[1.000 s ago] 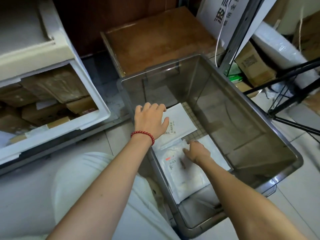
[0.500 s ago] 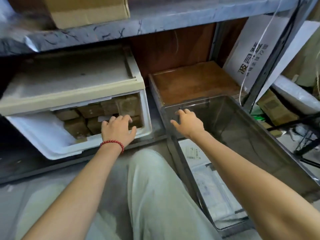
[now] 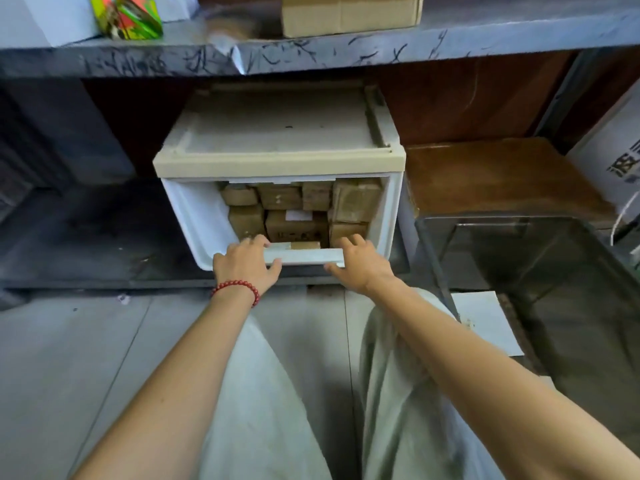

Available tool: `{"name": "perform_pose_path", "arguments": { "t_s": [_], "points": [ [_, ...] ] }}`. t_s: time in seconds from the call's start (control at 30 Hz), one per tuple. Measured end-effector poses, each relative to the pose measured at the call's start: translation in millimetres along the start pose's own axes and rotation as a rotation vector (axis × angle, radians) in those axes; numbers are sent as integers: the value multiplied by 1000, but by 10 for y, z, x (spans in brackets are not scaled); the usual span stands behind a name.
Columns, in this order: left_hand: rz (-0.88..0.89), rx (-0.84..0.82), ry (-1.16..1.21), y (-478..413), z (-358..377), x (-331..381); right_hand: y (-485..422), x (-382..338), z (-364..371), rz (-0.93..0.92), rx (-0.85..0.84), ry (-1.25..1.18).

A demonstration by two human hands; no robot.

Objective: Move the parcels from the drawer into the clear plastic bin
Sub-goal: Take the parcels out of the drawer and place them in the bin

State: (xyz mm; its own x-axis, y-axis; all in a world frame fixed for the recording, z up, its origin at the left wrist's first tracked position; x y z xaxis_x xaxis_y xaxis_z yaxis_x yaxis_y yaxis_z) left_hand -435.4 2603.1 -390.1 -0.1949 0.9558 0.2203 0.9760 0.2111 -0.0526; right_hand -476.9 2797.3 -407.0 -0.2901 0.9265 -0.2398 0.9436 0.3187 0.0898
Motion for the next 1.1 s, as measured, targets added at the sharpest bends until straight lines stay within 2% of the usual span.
{"name": "perform_pose_path", "arguments": {
  "t_s": [0.13,0.47,0.67,0.8,1.0,1.1],
  "points": [
    [-2,-34,16,-149,122,-93,-194,12,92,-12,24,-7],
    [-100,-72,72,-728,524,-332,-869,-69,550,-7,-84,57],
    [-116,-217,90,-1138,945,-384,-1287,-52,852,42,-143,-23],
    [-137,-202,30,-1362,1129,-457,-1451,43,994,134,-201,-113],
    [-193,-251,-64,-1546,1293,-699,-1599,97,1099,146,-235,-32],
    [-191,-219,-70,-1596,1307,-739,-1651,122,1161,192,-290,-13]
  ]
}}
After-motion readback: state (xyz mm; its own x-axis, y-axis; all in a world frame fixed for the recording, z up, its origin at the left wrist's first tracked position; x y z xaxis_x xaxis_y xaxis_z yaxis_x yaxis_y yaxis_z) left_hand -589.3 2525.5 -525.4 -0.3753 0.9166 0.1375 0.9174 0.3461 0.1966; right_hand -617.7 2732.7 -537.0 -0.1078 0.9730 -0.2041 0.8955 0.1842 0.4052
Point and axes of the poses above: each hand's wrist, its own y-axis away from the middle knuckle, its own z-axis out of the palm, x = y × z, the point moved 4 cm from there along -y, towards the middle knuckle, and after that the axes turned 6 degrees about y, right-handed, at the moved point
